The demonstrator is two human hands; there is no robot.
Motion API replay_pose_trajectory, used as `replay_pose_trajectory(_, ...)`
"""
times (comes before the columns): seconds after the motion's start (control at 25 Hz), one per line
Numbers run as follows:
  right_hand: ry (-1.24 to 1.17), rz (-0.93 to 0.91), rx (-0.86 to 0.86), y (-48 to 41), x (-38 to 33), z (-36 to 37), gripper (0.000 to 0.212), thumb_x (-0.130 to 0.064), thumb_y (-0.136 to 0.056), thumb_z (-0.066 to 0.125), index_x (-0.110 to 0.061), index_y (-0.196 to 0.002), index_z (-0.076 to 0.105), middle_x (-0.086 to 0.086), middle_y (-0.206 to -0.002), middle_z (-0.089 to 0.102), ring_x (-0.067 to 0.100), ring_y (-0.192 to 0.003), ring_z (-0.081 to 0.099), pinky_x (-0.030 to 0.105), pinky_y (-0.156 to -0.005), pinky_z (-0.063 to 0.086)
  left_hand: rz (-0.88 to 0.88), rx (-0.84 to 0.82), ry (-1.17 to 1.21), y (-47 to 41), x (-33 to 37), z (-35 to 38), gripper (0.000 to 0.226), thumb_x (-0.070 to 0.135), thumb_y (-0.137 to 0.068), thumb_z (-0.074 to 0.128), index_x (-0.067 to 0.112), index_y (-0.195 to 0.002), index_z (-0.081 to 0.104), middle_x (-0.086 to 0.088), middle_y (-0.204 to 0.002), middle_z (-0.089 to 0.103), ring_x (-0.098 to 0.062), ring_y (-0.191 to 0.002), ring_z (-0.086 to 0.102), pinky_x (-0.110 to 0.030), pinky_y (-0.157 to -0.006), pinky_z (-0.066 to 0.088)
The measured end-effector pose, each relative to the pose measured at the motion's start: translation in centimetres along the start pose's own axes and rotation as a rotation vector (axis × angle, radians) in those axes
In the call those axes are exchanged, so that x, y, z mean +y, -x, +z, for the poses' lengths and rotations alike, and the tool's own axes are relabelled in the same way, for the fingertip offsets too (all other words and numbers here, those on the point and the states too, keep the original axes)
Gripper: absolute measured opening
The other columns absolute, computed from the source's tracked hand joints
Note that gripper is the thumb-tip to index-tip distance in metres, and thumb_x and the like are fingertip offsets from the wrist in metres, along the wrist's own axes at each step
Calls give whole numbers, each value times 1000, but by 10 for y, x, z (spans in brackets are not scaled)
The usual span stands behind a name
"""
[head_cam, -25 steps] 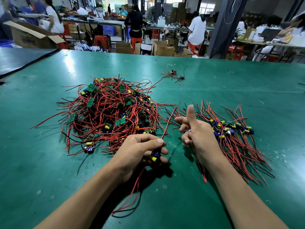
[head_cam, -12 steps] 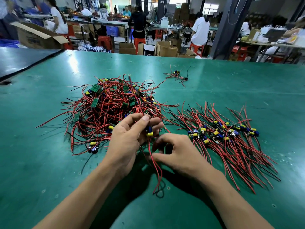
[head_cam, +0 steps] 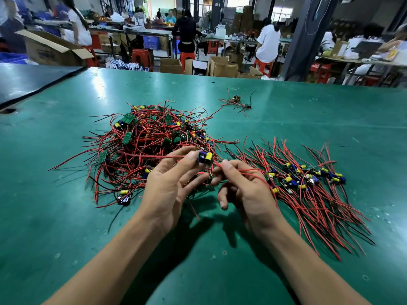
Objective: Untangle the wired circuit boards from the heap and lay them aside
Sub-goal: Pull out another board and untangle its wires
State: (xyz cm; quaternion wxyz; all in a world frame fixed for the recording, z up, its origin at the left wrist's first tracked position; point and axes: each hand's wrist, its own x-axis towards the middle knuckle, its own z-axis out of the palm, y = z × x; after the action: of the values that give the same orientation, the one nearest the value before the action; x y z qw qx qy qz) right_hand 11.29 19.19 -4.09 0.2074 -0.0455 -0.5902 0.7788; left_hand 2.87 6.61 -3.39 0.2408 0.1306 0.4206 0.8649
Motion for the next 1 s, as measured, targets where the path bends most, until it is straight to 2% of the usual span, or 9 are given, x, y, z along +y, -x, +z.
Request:
replay_pose_trajectory(0.08,-143,79,-3,-2,-7,-6,18,-32,-81,72,-15,-75,71,4,-68,64,12,-38,46,19,-40,35,-56,-105,-51,1,-4,-2,30,13,-71,74,15,-101,71,-18,-107,70,-27,-90,69,-41,-86,57)
replay_pose_trajectory(0.2,-210,213,-17,-3,-15,-16,23,-35,-76,72,-17,-63,67,-2,-56,52,8,-35,34,26,-48,16,-177,-205,-109,5,-10,-3,20,6,-72,74,14,-90,76,-16,-89,71,-24,-69,69,-31,-64,59)
replay_pose_trajectory(0.28,-208,301,-43,-3,-17,-19,29,-35,-74,70,-17,-55,56,-5,-49,41,7,-33,28,29,-52,12,-254,-234,-141,6,-9,-1,10,20,-78,69,14,-83,76,-14,-79,69,-23,-62,67,-29,-59,57)
replay_pose_trajectory(0.4,-125,361,-47,-3,-16,-18,29,-33,-69,71,-18,-61,48,-6,-46,35,4,-32,26,23,-45,12,-343,-274,-195,7,-7,1,25,40,-77,72,15,-76,74,-11,-73,69,-23,-61,68,-31,-57,57)
replay_pose_trajectory(0.52,9,315,-58,-2,-10,-15,21,-32,-74,70,-22,-62,56,-3,-55,43,7,-42,37,21,-42,21,-341,-322,-253,11,-9,1,19,28,-75,78,14,-77,66,-14,-77,70,-28,-67,72,-33,-63,61)
replay_pose_trajectory(0.6,116,275,-52,-3,-7,-15,22,-34,-77,71,-21,-62,61,1,-60,46,13,-49,40,25,-48,26,-354,-284,-281,11,-9,0,21,22,-72,77,12,-80,61,-17,-79,72,-32,-69,73,-35,-65,60)
replay_pose_trajectory(0.68,189,219,-14,-5,-5,-16,24,-35,-83,70,-19,-66,65,1,-59,45,13,-49,36,25,-48,25,-377,-258,-292,10,-8,-1,20,16,-71,78,11,-81,62,-20,-80,72,-33,-69,73,-35,-62,61)
replay_pose_trajectory(0.8,252,139,54,-9,-3,-22,26,-29,-95,63,-13,-78,75,-6,-53,42,8,-42,29,17,-39,23,-454,-304,-322,13,-10,0,6,12,-72,73,15,-77,71,-24,-83,71,-36,-71,73,-35,-62,60)
replay_pose_trajectory(1.0,259,123,53,-6,-2,-24,28,-32,-95,63,-12,-82,77,-8,-50,33,7,-43,24,16,-38,20,-484,-333,-355,15,-19,-1,11,4,-88,57,0,-94,65,-30,-93,70,-39,-78,72,-35,-66,60)
